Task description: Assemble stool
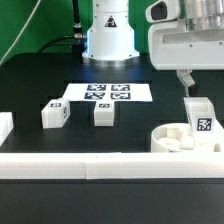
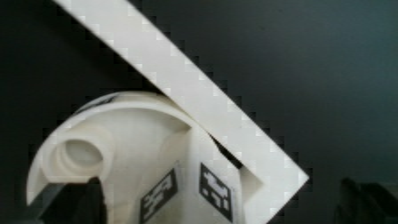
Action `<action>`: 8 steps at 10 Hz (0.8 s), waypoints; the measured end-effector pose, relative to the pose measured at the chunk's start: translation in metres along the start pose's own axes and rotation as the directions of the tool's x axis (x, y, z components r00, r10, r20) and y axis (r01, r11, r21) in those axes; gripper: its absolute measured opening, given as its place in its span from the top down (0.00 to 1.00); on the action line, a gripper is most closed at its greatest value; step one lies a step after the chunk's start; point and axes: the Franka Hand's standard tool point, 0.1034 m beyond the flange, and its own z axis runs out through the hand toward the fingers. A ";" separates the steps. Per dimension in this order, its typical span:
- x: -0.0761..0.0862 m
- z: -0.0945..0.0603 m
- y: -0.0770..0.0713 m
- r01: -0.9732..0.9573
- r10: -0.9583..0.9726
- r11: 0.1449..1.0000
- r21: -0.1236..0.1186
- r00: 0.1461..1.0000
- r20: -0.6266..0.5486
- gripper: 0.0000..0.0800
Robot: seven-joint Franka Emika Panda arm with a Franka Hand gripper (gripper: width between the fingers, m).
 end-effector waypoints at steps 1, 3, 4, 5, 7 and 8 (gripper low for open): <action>0.003 -0.003 0.000 0.095 -0.095 0.996 0.000 0.996 0.004 0.19; 0.006 -0.004 0.002 0.188 -0.188 0.982 0.002 0.982 0.002 0.19; 0.006 -0.003 0.002 0.277 -0.277 0.961 0.001 0.961 0.002 0.19; 0.007 -0.003 0.003 0.346 -0.346 0.938 0.001 0.938 0.002 0.19; 0.010 -0.006 0.002 0.568 -0.569 0.822 -0.026 0.823 -0.003 0.19; 0.011 -0.008 0.001 0.662 -0.663 0.748 -0.041 0.749 0.011 0.19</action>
Offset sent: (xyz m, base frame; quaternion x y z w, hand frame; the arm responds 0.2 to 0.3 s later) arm 0.0000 0.0000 0.0000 0.0000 0.0000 -0.1938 0.9810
